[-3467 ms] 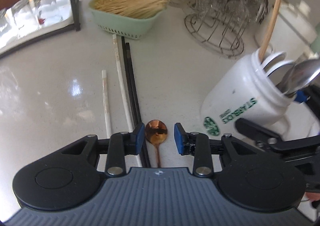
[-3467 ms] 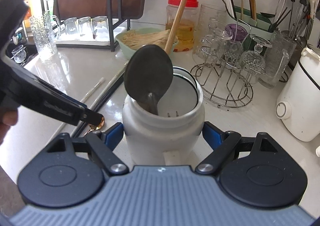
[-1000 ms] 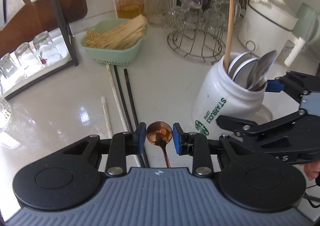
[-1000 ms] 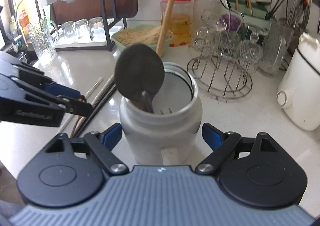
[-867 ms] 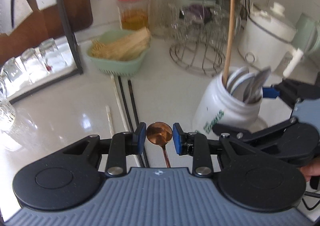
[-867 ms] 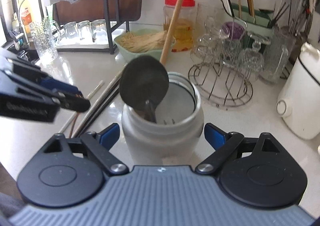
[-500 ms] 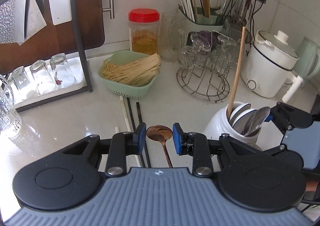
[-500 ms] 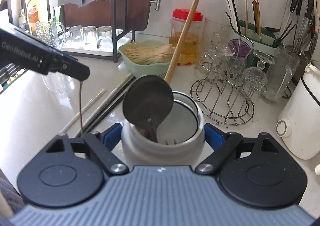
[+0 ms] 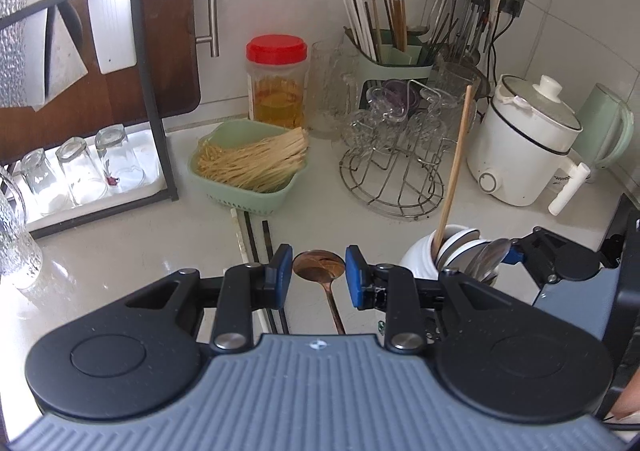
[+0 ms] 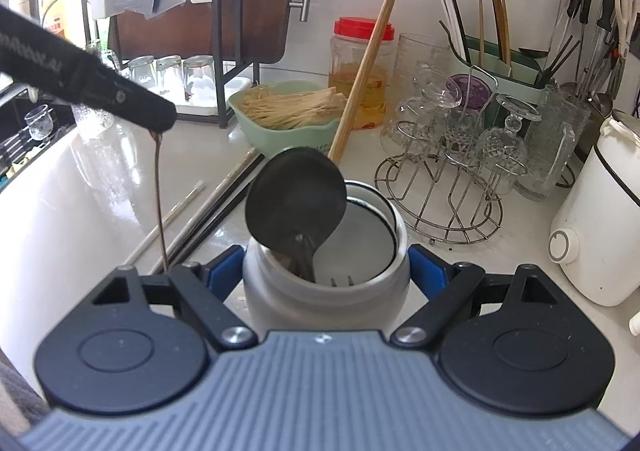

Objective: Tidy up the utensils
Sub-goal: 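Close the left gripper on the copper spoon and lift it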

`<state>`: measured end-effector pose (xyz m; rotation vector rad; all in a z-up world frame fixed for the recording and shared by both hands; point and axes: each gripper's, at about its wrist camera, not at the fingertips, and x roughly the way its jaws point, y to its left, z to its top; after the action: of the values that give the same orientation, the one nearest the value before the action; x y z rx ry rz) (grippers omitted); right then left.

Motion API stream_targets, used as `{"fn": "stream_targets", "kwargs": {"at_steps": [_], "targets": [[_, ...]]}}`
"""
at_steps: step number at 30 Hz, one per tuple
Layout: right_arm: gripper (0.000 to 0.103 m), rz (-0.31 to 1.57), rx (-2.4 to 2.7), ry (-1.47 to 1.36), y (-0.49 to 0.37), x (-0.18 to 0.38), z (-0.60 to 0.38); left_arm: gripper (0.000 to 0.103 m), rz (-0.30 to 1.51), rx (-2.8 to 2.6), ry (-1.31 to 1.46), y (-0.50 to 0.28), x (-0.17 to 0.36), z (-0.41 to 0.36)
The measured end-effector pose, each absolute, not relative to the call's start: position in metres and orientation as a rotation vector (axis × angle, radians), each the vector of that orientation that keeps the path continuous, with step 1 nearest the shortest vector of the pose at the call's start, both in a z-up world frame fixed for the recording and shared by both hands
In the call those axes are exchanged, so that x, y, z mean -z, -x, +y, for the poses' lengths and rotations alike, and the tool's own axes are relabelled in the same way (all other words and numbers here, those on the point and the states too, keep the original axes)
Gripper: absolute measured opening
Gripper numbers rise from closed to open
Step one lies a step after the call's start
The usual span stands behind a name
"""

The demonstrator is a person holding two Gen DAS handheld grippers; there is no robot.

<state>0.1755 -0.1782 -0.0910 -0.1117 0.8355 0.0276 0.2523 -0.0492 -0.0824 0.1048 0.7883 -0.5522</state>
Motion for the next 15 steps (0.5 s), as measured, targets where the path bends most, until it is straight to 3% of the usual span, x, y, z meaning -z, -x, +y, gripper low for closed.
{"fn": "stream_targets", "kwargs": {"at_steps": [15], "targets": [[0.09,0.838,-0.022,0.108,-0.17,0.089,-0.174,0.033,0.789,0.538,-0.077,-0.259,0.038,-0.056]]}}
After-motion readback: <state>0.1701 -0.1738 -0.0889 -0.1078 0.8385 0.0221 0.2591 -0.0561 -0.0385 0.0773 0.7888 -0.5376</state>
